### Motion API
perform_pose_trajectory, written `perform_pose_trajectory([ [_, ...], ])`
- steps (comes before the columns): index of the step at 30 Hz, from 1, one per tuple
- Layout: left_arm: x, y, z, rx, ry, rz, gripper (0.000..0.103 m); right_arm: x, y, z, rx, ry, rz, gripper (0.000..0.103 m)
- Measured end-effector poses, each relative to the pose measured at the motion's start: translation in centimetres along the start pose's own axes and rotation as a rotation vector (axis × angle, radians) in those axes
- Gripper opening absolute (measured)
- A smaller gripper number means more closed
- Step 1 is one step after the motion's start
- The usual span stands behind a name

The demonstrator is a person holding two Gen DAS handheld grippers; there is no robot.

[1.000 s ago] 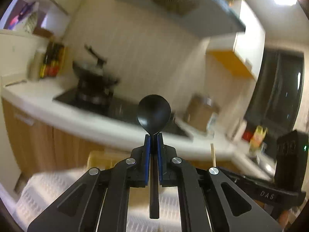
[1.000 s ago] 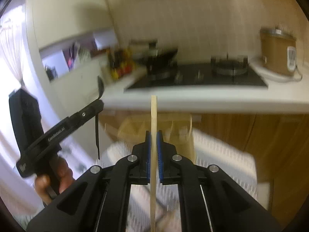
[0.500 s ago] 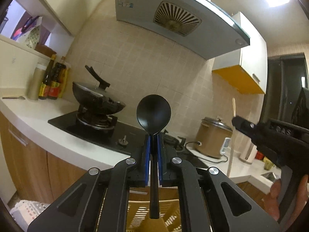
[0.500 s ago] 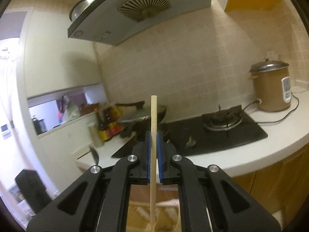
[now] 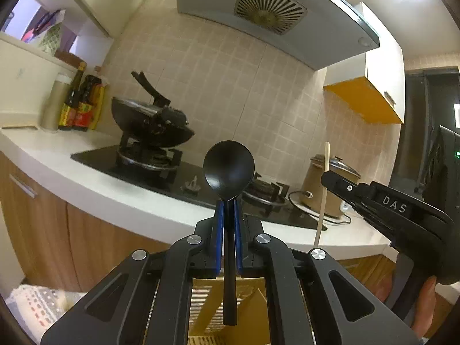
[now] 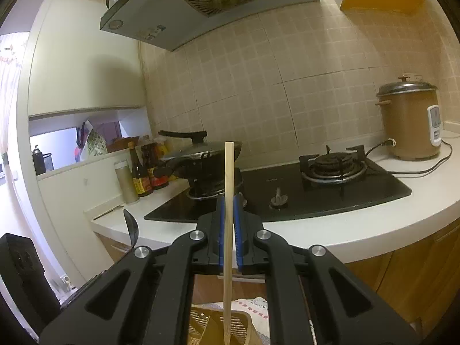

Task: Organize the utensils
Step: 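Carry the black spoon over the caddy with the left tool and release it, then lower the left tool to a clear plastic spoon and close on its handle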

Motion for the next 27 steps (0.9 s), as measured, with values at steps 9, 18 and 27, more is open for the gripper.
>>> perform_pose_trajectory([
  [9,-0.8,-0.7,0.0,-0.03,-0.057,-0.042,0.006,-1.6,-0.8,-1.1,-0.009,-0.003,-0.058,0.005],
  [18,0.3,-0.5,-2.4,-0.064,-0.093,-0.054,0.03,-2.1,-0.2,-3.7,-0.011,-0.038,-0.041,0.014],
  [27,1.0,1.0,-6.0,-0.062,-0.148,-0.022,0.03,-1.6,-0.3,-8.8,0.008,-0.067,-0.005,0.021],
])
Point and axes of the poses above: each gripper's, at about its wrist camera, not at the fingertips, and z roughly the way its jaws point, y to its right, x to its top, the point moved 7 cm from there along z, roughly the way its jaws point, and after that the axes turned 7 degrees about -x, right-handed, at the moved point
